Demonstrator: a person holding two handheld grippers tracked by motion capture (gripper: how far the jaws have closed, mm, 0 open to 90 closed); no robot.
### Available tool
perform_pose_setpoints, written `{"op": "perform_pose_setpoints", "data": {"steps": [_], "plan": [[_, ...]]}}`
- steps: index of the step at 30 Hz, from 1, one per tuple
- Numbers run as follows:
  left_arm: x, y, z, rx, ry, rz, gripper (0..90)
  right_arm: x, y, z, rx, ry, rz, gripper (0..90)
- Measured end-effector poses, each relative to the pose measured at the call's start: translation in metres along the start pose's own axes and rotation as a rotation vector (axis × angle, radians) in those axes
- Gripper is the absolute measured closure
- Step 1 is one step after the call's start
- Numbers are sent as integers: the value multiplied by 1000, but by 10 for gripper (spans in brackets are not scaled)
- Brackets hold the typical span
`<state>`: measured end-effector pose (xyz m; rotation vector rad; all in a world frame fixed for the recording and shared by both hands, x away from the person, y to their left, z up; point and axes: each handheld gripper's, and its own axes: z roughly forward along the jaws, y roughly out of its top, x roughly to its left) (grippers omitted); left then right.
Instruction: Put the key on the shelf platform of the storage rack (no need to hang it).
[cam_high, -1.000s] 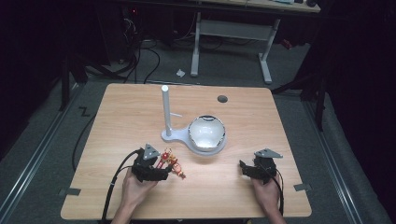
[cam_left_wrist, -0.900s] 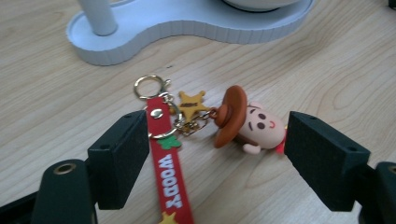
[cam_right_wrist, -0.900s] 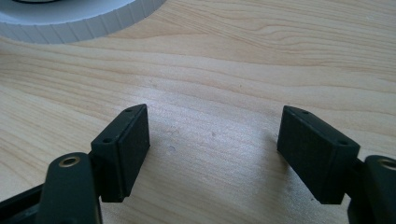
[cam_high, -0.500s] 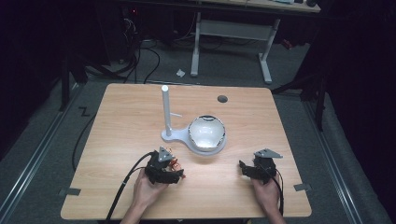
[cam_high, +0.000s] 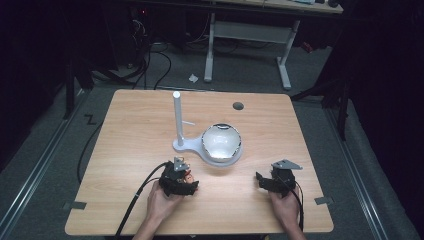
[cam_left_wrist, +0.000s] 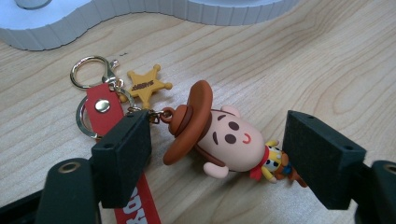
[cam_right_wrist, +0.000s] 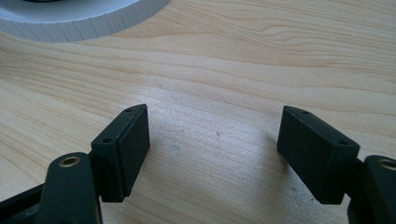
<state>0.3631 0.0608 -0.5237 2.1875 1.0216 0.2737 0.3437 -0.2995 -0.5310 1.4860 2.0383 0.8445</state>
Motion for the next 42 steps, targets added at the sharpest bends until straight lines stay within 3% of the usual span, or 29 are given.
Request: {"op": "perform_pose_setpoints", "data": {"steps": [8, 20, 23, 24, 25, 32, 38, 42], "plan": [[10, 0, -2, -9, -10, -13, 337, 0, 0, 0, 0, 2, -1, 255], [24, 0, -4, -13, -2, -24, 357, 1, 0, 0, 0, 4, -2, 255], [24, 0, -5, -15, 7, -14, 397, 1, 0, 0, 0, 4, -2, 255], [25, -1, -9, -38, -1, -11, 397, 1, 0, 0, 0, 5, -3, 255], [26, 0, -11, -47, -2, -16, 456, 1, 0, 0, 0, 5, -3, 255], [27, -3, -13, -27, -9, 23, 458, 1, 0, 0, 0, 5, -3, 255], [28, -1, -23, -70, -37, 24, 462, 1, 0, 0, 0, 5, -3, 255], [27, 1, -35, -90, -43, 45, 464, 1, 0, 0, 0, 5, -3, 255]]}}
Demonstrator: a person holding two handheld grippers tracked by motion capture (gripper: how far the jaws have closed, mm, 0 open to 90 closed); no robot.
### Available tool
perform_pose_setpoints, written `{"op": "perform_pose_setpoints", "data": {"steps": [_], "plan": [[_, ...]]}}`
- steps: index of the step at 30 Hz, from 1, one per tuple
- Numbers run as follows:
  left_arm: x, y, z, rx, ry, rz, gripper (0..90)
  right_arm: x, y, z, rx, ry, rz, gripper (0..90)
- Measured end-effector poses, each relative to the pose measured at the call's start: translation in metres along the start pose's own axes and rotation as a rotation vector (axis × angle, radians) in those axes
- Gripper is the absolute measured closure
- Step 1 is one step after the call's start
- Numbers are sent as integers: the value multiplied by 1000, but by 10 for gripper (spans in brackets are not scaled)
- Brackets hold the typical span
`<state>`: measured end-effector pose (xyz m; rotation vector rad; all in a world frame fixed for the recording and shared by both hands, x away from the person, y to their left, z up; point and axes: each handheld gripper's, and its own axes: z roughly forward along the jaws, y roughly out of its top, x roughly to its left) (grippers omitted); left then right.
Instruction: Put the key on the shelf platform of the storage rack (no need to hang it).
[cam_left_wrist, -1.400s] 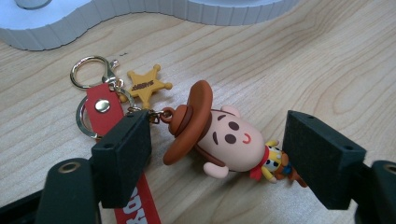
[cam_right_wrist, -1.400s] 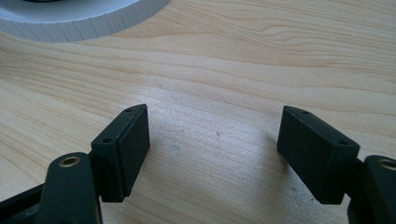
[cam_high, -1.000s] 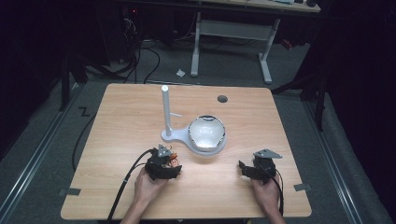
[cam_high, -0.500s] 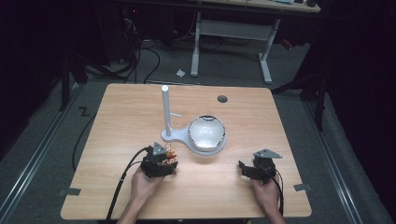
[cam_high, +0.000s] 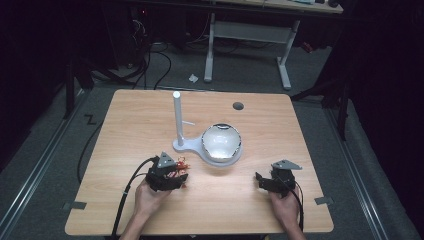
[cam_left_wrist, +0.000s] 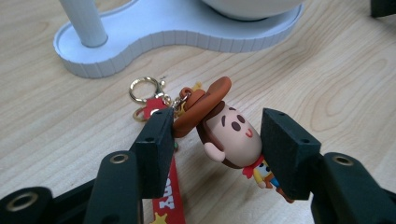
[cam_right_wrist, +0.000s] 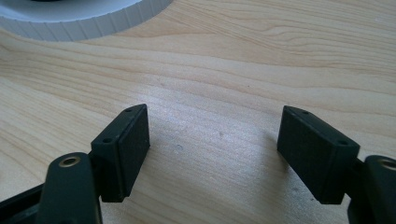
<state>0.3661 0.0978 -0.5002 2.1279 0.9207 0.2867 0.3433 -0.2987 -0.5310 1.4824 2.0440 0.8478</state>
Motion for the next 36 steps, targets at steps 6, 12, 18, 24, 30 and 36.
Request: {"op": "perform_pose_setpoints", "data": {"steps": [6, 12, 18, 24, 30, 36], "plan": [[-5, 9, -15, -30, -20, 29, 466, 0, 0, 0, 0, 0, 0, 254], [-8, 19, -27, -56, -35, 49, 468, 0, 0, 0, 0, 0, 0, 255], [-16, 36, -45, -94, -71, 76, 469, 0, 0, 0, 0, 0, 0, 255], [-21, 51, -57, -125, -105, 84, 470, 0, 0, 0, 0, 0, 0, 255], [-26, 66, -67, -143, -129, 110, 471, 0, 0, 0, 0, 1, -1, 255], [-28, 81, -75, -174, -163, 118, 471, 0, 0, 0, 1, 2, -2, 255]]}}
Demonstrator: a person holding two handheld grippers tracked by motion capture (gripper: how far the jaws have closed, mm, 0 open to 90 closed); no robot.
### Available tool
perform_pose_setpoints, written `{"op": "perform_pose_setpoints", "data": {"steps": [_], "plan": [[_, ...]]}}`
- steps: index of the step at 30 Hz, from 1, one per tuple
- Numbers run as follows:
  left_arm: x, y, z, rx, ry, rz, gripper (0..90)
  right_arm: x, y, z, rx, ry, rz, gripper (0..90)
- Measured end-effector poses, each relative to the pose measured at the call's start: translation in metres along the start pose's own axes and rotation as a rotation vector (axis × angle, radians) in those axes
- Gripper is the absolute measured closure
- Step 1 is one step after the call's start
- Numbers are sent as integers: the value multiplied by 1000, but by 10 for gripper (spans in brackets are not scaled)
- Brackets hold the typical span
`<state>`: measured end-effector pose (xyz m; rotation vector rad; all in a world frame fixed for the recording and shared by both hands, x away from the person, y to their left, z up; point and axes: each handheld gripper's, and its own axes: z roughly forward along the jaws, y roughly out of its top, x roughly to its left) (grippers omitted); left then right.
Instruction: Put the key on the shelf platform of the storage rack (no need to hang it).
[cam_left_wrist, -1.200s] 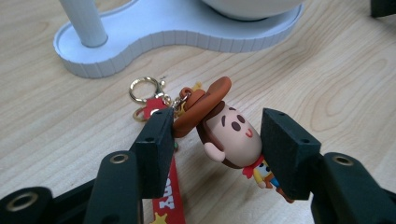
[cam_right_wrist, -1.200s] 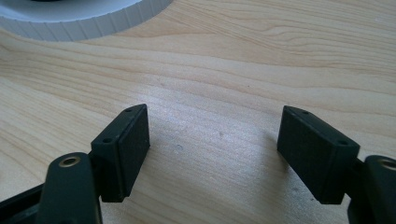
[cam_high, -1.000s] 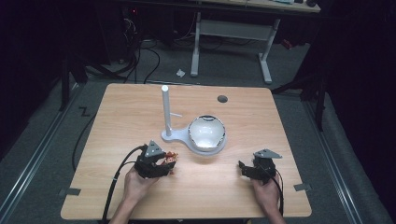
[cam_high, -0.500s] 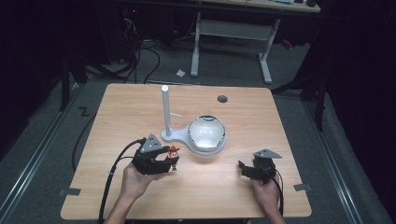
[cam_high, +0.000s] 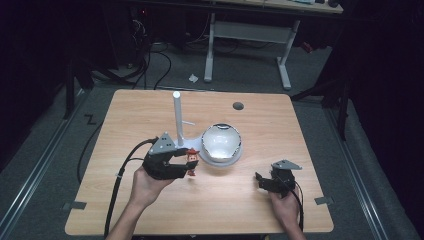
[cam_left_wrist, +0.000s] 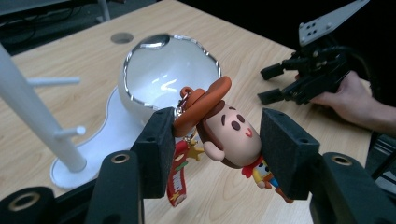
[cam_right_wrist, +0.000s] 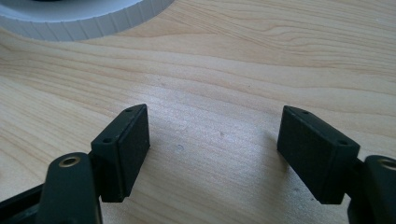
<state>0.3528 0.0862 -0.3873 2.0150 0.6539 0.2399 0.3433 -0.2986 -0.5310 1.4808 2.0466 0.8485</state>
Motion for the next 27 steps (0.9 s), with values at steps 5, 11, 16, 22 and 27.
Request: {"op": "perform_pose_setpoints", "data": {"steps": [5, 11, 16, 22, 27], "plan": [[-3, 18, -3, -18, -30, 18, 471, 0, 0, 0, 0, 2, -2, 255], [-4, 36, 5, -11, -50, 34, 472, 0, 0, 0, -1, 4, -5, 255], [0, 51, 12, -13, -61, 35, 471, 0, 0, 0, -1, 6, -6, 255], [8, 63, 21, -29, -71, 19, 472, 0, 0, 0, -1, 6, -6, 255], [8, 70, 30, -35, -83, 14, 471, 0, 0, 0, -1, 7, -8, 255]]}}
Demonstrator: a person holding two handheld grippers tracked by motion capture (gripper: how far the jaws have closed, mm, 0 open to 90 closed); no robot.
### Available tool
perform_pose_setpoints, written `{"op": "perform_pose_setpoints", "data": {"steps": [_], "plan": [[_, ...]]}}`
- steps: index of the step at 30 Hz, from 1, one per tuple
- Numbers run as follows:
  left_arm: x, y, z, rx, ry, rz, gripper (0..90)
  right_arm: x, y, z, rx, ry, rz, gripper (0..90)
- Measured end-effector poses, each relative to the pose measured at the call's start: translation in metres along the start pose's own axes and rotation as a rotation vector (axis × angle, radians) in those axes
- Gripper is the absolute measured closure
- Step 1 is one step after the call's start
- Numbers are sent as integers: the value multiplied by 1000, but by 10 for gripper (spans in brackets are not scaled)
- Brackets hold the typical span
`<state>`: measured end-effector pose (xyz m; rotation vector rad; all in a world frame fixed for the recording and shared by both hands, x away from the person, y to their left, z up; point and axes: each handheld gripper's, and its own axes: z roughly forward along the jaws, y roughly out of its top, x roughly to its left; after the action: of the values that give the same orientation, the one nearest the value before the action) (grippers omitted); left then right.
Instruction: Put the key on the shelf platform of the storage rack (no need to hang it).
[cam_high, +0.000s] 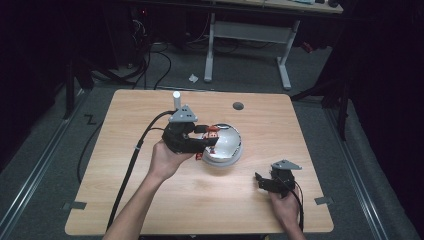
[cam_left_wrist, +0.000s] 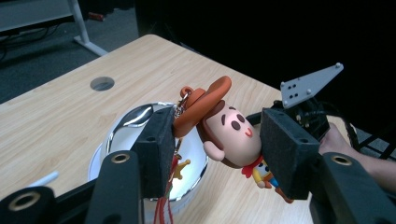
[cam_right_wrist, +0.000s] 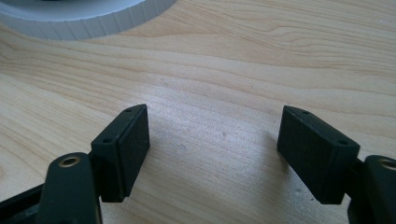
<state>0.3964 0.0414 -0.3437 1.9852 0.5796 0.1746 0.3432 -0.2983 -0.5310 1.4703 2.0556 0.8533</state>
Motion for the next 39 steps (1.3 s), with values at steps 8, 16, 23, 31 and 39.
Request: {"op": "perform_pose_setpoints", "data": {"steps": [8, 16, 23, 31, 39], "plan": [[0, 14, 19, 4, -17, 9, 471, 0, 0, 0, 0, 1, 0, 255], [3, 13, 39, 26, 13, 20, 470, 0, 0, 0, 0, 3, -2, 255], [5, 5, 54, 62, 33, 28, 469, 0, 0, 0, 0, 4, -4, 255], [11, -8, 70, 87, 84, 22, 467, 0, 0, 0, 0, 4, -4, 255], [19, -24, 85, 123, 121, 4, 466, 0, 0, 0, 0, 5, -5, 255]]}}
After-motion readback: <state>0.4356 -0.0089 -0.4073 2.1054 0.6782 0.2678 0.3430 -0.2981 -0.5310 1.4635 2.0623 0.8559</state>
